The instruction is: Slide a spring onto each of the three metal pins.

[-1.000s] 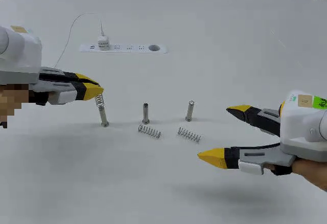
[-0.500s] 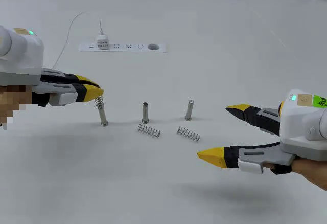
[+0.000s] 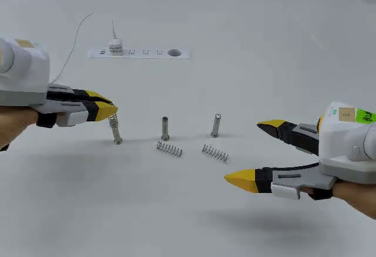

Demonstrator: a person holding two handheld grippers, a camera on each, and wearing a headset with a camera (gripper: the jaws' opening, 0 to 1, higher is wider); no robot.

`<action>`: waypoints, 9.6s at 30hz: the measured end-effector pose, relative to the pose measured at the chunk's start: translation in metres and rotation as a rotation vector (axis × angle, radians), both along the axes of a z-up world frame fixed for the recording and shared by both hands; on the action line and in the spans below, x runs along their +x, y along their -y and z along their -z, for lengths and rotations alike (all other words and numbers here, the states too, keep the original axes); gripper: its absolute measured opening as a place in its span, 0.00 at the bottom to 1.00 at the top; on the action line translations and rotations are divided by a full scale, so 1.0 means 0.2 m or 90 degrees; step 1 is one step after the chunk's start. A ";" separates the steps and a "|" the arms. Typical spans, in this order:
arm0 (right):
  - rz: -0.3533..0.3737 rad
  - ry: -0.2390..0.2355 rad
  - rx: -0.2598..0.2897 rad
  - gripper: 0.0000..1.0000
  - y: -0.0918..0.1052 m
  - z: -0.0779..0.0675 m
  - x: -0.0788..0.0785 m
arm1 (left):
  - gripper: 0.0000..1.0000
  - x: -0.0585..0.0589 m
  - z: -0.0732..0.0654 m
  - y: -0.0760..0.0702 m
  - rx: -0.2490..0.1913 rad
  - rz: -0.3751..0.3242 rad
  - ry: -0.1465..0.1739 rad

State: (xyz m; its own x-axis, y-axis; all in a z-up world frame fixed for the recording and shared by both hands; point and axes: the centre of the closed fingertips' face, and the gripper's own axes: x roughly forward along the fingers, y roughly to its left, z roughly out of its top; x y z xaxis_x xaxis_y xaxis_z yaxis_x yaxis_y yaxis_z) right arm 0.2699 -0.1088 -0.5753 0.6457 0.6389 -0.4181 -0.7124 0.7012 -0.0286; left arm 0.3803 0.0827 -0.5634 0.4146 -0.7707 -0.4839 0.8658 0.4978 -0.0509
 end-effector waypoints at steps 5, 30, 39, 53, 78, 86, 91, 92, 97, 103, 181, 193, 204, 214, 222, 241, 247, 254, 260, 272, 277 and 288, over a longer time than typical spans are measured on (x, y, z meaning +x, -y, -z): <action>-0.002 -0.002 0.000 0.79 0.00 0.01 0.00 | 0.09 0.00 0.03 0.00 0.005 -0.002 0.008; -0.005 -0.007 0.000 0.78 -0.02 0.02 0.00 | 0.10 -0.01 0.18 0.00 0.048 0.000 0.009; -0.007 -0.009 0.000 0.78 -0.02 0.02 -0.01 | 0.10 -0.01 0.21 0.00 0.061 0.000 0.009; -0.006 -0.010 -0.001 0.78 -0.02 0.02 -0.01 | 0.22 -0.01 0.21 0.00 0.052 -0.008 0.008; -0.018 -0.017 -0.010 0.77 -0.05 0.04 -0.01 | 0.41 -0.05 0.03 -0.08 0.011 -0.035 0.059; -0.023 -0.018 -0.015 0.77 -0.06 0.05 -0.01 | 0.42 -0.09 0.01 -0.10 -0.009 -0.047 0.061; -0.025 -0.018 -0.017 0.76 -0.06 0.05 0.00 | 0.42 -0.14 0.01 -0.10 -0.014 -0.048 0.061; -0.026 -0.018 -0.017 0.76 -0.06 0.05 0.00 | 0.42 -0.14 0.01 -0.10 -0.015 -0.049 0.061; -0.030 -0.019 -0.019 0.76 -0.08 0.05 0.01 | 0.42 -0.19 0.02 -0.11 -0.025 -0.054 0.055; -0.033 -0.020 -0.025 0.75 -0.09 0.05 0.02 | 0.42 -0.25 0.05 -0.11 -0.034 -0.059 0.045; -0.035 -0.082 -0.085 0.19 -0.46 0.39 0.30 | 0.85 -0.59 0.13 -0.13 -0.095 -0.116 0.002; -0.032 -0.089 -0.072 0.17 -0.48 0.40 0.31 | 0.85 -0.58 0.12 -0.14 -0.093 -0.117 0.002; -0.036 -0.080 -0.089 0.12 -0.48 0.41 0.32 | 0.85 -0.59 0.14 -0.15 -0.094 -0.119 -0.004; -0.047 -0.083 -0.090 0.12 -0.47 0.38 0.29 | 0.84 -0.59 0.16 -0.14 -0.084 -0.109 -0.009; -0.082 -0.090 -0.102 0.11 -0.46 0.36 0.22 | 0.80 -0.59 0.19 -0.08 -0.067 -0.073 -0.014; -0.187 -0.111 -0.122 0.11 -0.46 0.28 0.02 | 0.65 -0.58 0.27 0.14 -0.029 0.033 -0.011; -0.212 -0.113 -0.127 0.11 -0.47 0.27 -0.02 | 0.59 -0.59 0.29 0.20 -0.015 0.067 -0.003; -0.246 -0.122 -0.137 0.11 -0.49 0.26 -0.07 | 0.51 -0.60 0.29 0.25 -0.004 0.107 0.005; -0.272 -0.126 -0.146 0.11 -0.51 0.26 -0.11 | 0.42 -0.63 0.30 0.30 0.004 0.140 0.006; -0.319 -0.126 -0.170 0.11 -0.54 0.24 -0.16 | 0.26 -0.67 0.29 0.36 0.017 0.190 0.025; -0.329 -0.132 -0.176 0.11 -0.55 0.24 -0.18 | 0.20 -0.68 0.30 0.37 0.026 0.199 0.034; -0.333 -0.135 -0.176 0.11 -0.54 0.18 -0.18 | 0.14 -0.69 0.30 0.39 0.025 0.214 0.039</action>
State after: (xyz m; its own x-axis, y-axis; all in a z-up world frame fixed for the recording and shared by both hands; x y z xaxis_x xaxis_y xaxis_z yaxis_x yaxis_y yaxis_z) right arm 0.2344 -0.0004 -0.6121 0.1622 0.6982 -0.6973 -0.9692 0.2454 0.0203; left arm 0.2425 0.0055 -0.6229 0.1703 -0.8507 -0.4973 0.9825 0.1850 0.0200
